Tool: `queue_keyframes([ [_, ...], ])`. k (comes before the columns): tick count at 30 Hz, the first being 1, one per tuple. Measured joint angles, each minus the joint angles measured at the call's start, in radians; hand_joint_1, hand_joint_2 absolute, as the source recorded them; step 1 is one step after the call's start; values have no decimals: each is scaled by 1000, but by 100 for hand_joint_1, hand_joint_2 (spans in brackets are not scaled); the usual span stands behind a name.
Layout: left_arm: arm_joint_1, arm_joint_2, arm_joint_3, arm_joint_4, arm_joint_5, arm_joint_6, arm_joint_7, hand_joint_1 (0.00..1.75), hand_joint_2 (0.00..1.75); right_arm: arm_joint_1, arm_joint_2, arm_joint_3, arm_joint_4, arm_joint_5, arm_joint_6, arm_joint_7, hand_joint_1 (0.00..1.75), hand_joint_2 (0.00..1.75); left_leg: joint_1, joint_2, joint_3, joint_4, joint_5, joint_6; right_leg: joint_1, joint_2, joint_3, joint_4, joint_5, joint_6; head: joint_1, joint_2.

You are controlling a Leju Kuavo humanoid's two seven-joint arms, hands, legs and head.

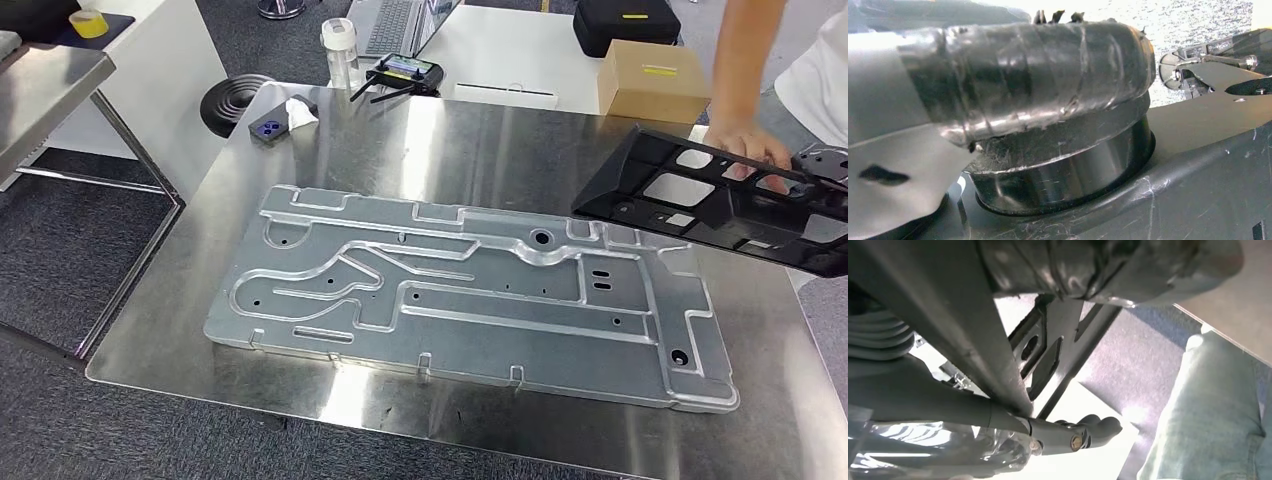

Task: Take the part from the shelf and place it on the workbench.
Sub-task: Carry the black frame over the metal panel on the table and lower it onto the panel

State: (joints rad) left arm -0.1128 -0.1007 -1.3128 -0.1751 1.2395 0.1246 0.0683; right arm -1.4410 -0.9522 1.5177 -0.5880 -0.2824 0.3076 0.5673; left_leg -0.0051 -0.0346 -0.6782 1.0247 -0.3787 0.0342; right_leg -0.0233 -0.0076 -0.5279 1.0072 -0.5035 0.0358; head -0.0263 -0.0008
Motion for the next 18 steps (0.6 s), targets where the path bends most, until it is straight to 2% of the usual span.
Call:
queue_keyframes([
  [18,-1,0,0,0,-1,0,-2,0,0,-3,2,9,2,-26,-19,0,0,0,0,2,1,3,0,1,0,1,1,0,1,1,0,0],
])
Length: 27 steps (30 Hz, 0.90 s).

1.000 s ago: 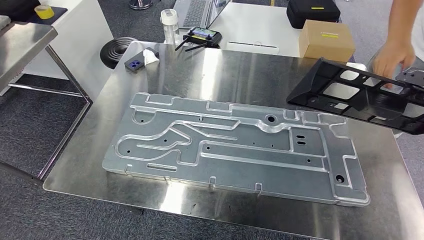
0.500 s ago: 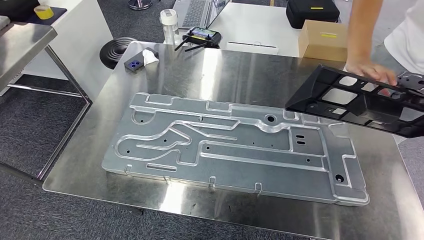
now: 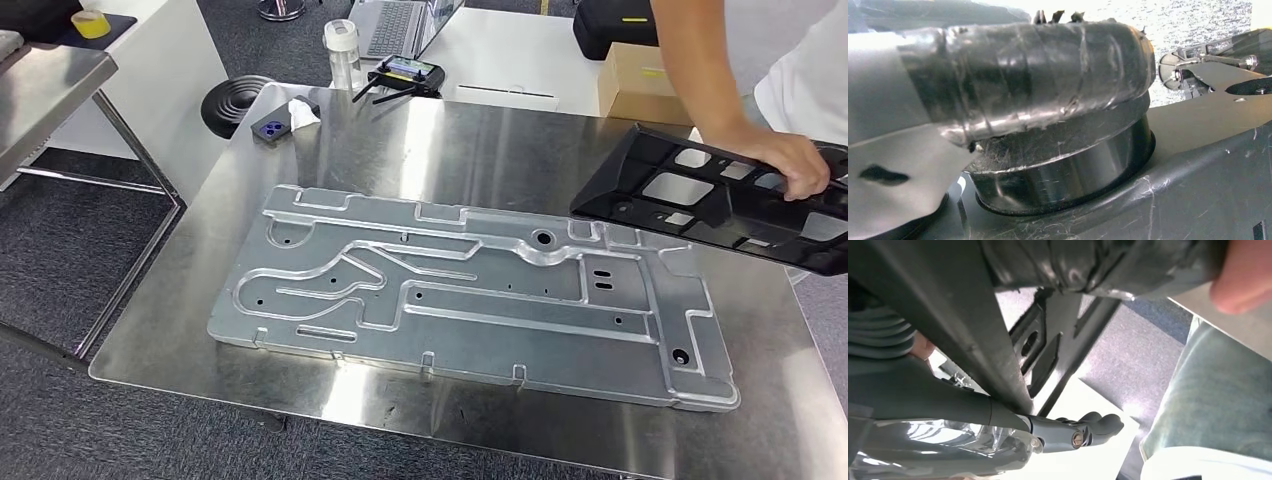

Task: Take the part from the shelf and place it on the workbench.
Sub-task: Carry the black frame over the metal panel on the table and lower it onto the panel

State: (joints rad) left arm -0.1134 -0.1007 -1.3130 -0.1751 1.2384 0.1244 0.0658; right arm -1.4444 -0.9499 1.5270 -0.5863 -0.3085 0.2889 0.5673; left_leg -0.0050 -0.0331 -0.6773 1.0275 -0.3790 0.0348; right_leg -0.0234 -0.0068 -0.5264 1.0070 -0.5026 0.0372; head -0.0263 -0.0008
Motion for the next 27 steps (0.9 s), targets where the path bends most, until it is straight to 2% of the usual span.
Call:
queue_keyframes([
  [14,0,0,0,0,1,0,-4,0,0,-1,1,0,-1,-12,-7,0,0,0,0,-2,-1,1,0,0,0,-3,2,-2,0,0,0,0],
  [27,-1,0,0,0,2,1,-6,0,0,-3,4,0,-15,-20,-8,0,0,0,0,0,1,2,-1,3,0,0,5,-4,2,5,0,0],
])
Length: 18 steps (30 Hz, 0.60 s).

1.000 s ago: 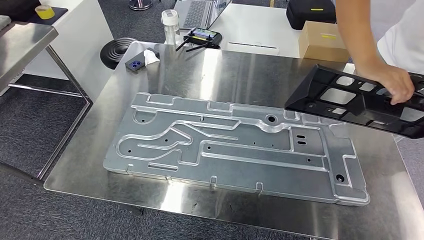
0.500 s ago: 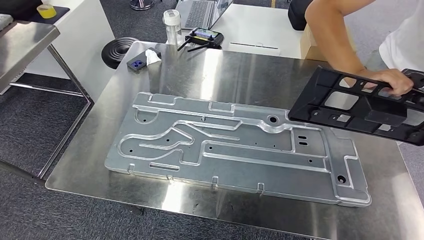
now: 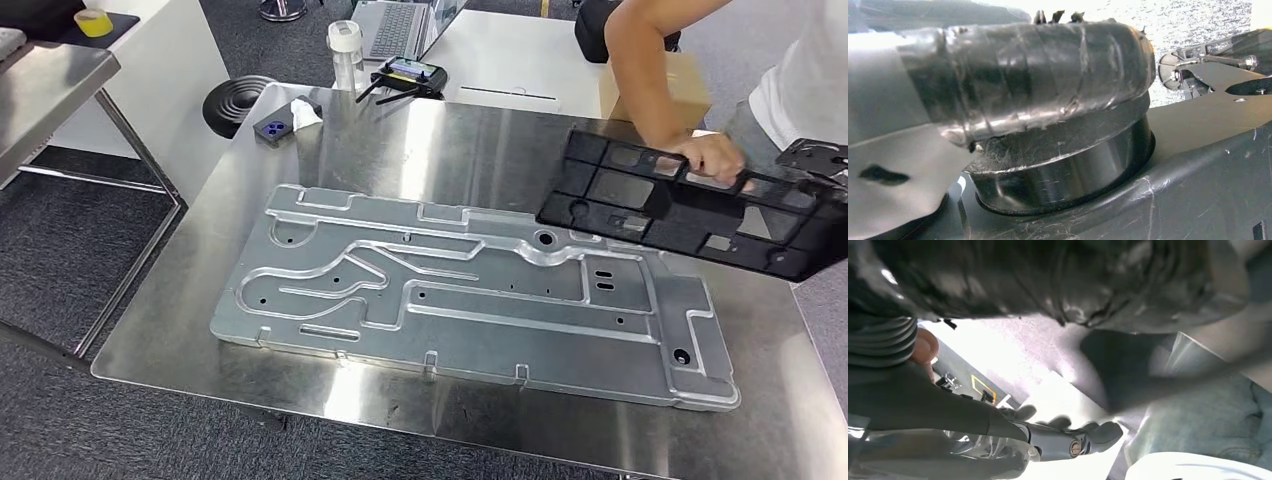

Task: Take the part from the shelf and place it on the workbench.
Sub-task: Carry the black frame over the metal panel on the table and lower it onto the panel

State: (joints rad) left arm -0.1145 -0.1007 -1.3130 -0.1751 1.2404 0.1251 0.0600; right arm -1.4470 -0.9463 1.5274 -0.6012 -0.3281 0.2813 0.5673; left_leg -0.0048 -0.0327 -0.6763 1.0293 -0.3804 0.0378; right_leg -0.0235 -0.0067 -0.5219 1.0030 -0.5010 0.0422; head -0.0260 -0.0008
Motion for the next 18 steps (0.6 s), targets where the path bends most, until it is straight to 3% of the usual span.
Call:
queue_keyframes([
  [18,0,0,0,0,2,-4,0,0,0,0,-2,0,0,0,0,0,0,0,0,7,1,1,0,0,0,7,-2,0,1,2,0,0],
])
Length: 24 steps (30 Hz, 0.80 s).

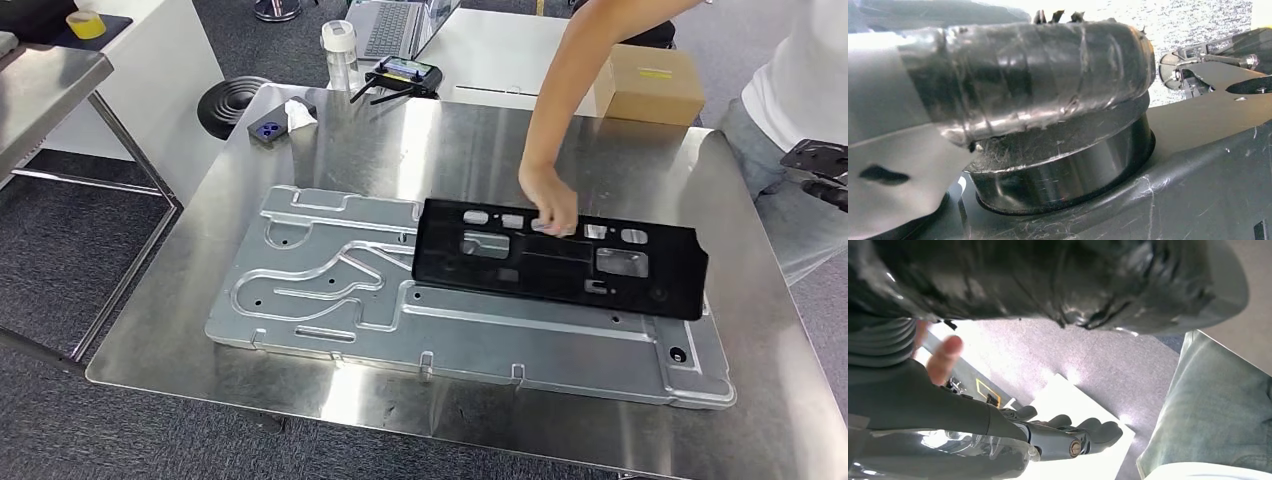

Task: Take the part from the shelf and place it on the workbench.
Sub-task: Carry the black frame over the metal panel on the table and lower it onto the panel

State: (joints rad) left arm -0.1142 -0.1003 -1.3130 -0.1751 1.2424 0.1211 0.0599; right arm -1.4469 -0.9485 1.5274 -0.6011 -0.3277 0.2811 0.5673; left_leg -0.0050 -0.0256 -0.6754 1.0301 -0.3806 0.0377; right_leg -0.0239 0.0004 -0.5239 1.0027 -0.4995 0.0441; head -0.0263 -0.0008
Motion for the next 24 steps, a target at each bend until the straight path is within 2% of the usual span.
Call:
queue_keyframes([
  [15,0,0,0,0,4,-3,-2,0,0,0,-20,0,-4,-23,-15,0,0,0,0,0,0,0,-1,1,0,0,0,0,0,0,0,0],
  [24,0,0,-1,0,6,-1,0,0,0,0,-31,0,-98,-61,-125,0,0,0,0,1,0,0,-1,1,0,2,1,0,0,0,0,0],
])
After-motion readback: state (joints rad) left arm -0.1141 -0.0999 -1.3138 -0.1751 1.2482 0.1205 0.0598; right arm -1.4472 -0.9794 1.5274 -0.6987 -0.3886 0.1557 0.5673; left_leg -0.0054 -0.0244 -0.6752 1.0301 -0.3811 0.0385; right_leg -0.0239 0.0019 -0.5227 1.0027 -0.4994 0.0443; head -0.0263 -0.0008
